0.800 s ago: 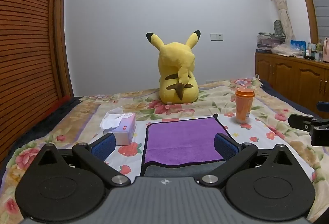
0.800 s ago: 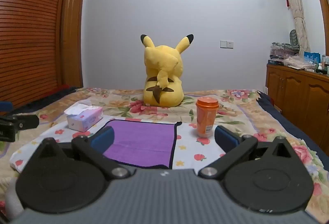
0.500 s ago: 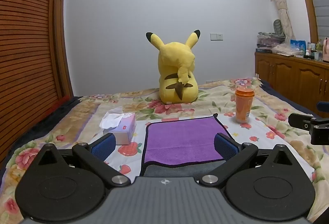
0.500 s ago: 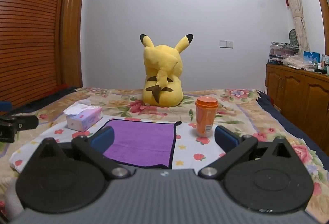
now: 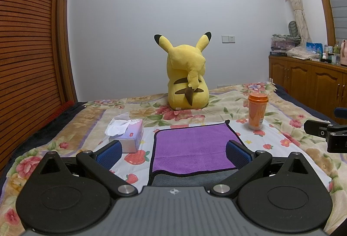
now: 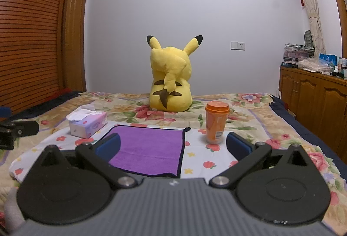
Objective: Fold towel
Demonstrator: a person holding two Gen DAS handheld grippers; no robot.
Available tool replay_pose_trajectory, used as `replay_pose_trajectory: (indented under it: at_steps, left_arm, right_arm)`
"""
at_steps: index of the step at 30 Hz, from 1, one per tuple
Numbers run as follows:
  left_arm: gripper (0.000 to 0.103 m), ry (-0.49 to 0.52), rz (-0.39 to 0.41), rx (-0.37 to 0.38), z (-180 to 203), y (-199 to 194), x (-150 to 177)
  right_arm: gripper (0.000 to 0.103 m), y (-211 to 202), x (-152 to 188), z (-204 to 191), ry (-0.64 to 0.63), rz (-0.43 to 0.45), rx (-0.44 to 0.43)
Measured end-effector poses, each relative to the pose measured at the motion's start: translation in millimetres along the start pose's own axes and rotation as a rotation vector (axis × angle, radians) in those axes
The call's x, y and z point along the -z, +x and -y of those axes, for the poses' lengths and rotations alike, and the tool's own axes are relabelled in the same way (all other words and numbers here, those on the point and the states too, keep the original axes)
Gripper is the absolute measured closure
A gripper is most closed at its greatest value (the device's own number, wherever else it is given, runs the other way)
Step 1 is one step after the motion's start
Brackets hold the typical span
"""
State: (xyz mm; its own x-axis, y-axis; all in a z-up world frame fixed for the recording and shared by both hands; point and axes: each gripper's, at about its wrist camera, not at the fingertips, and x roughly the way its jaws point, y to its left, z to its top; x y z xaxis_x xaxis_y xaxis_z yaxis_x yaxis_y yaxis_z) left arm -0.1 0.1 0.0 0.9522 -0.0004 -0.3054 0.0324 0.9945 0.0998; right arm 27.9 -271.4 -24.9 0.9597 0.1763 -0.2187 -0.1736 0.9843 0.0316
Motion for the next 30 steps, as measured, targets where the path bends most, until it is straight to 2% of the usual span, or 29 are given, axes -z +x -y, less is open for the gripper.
replay_pose_trajectory:
  at_steps: [30]
  left_arm:
    - [0.000,0.002,0.002,-0.001,0.0,0.0,0.1]
  right_arm:
    - [0.000,-0.1,-2.7,0.4,0.002,0.000,0.001]
